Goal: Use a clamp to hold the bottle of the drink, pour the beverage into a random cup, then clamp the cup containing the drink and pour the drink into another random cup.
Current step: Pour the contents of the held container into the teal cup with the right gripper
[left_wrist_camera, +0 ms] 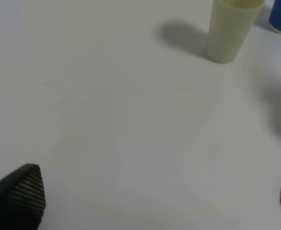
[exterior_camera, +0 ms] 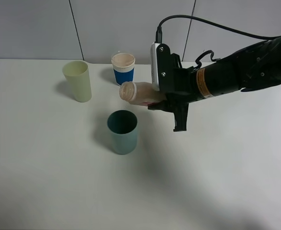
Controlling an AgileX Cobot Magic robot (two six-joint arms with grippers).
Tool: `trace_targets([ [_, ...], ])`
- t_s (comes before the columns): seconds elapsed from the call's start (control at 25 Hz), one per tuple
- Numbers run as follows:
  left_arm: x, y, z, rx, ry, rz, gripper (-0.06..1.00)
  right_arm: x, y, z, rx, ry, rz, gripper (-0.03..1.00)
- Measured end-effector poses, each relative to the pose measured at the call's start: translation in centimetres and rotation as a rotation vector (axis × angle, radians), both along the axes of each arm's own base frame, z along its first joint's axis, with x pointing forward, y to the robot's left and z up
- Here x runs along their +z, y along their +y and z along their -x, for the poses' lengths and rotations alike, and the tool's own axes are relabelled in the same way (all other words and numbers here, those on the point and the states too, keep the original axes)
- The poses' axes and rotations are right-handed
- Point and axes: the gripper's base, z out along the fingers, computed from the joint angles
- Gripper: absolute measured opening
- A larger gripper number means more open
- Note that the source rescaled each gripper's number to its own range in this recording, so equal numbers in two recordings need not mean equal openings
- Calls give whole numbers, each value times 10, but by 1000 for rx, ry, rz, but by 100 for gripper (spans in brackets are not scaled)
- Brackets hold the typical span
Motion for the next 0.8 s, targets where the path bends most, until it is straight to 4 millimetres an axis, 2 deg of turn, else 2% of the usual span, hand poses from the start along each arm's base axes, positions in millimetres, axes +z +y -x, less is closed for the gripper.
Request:
trace_targets([
  [0.2,0,0,0,0,0,0,100,6,0,1,3,-21,-4,4],
  [0.8,0,0,0,0,0,0,100,3,13,9,32,-84,87,4],
])
